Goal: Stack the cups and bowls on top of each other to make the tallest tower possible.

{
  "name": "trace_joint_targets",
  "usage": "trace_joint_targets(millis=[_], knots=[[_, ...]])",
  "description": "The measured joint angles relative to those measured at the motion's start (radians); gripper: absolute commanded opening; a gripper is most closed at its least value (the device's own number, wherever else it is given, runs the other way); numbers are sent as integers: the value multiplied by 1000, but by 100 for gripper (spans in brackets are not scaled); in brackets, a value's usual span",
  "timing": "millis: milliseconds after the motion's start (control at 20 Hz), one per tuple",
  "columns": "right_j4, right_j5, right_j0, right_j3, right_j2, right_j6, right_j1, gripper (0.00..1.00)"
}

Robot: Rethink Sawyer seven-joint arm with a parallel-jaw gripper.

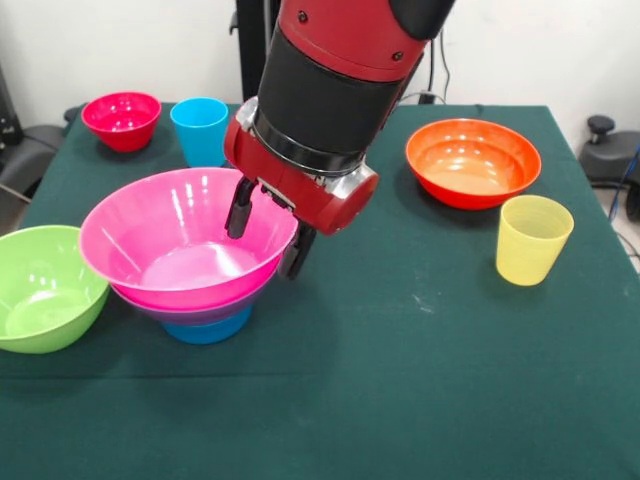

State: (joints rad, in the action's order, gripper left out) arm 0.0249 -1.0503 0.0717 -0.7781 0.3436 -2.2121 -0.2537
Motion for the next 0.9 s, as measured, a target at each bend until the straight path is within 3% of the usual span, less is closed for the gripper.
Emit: trace_joint_targets(millis=[350, 900], knots=[[15, 46, -1, -63, -2, 0, -74, 100], [112, 45, -63, -69, 18, -7, -160, 100]])
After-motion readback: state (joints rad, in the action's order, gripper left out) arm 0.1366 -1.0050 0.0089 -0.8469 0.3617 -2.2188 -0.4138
